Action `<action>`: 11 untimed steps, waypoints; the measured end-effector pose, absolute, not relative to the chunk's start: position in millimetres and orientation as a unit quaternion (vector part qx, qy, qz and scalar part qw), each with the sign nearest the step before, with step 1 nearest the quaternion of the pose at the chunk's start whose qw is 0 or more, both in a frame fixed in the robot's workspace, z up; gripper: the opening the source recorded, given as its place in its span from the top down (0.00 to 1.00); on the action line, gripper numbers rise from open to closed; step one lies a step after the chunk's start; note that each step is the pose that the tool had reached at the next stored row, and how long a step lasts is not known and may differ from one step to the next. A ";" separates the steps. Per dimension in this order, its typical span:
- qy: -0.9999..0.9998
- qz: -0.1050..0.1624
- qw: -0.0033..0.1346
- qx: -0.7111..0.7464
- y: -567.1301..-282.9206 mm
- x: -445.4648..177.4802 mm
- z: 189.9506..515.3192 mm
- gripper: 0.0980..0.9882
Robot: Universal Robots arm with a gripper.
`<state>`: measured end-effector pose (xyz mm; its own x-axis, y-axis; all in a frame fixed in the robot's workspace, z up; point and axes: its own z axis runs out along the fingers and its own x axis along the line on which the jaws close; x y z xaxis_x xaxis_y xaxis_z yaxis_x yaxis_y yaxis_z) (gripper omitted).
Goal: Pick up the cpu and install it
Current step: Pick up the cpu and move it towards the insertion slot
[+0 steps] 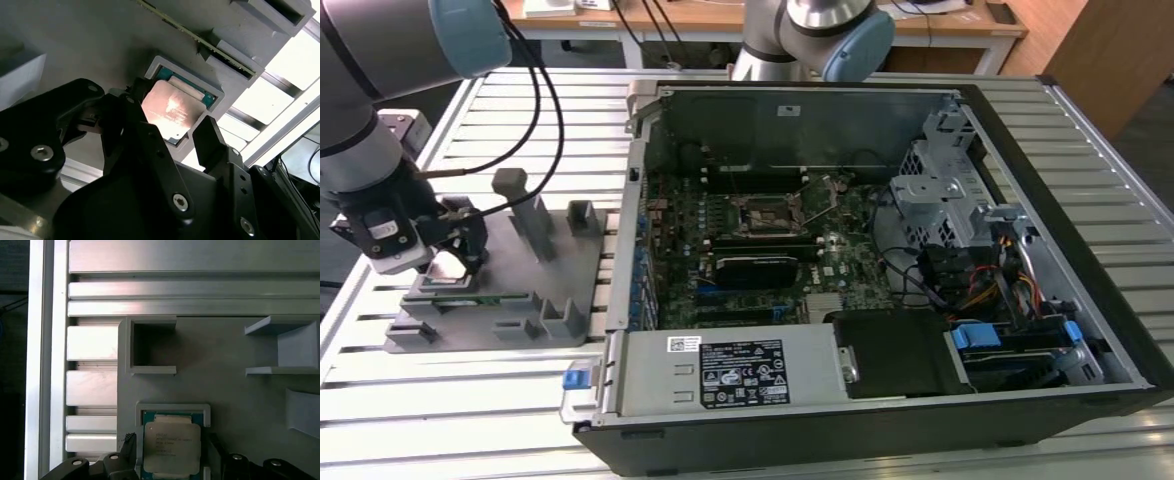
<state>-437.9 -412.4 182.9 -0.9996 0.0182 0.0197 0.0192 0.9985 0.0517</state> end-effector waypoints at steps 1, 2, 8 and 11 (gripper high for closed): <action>-1.000 -0.026 0.009 -0.009 -412.4 -437.8 183.0 0.32; -1.000 -0.026 0.009 -0.009 -412.4 -437.8 183.0 0.40; -1.000 -0.026 0.009 -0.009 -412.4 -437.8 184.1 0.40; -1.000 -0.025 0.009 -0.009 -412.5 -437.8 183.6 0.41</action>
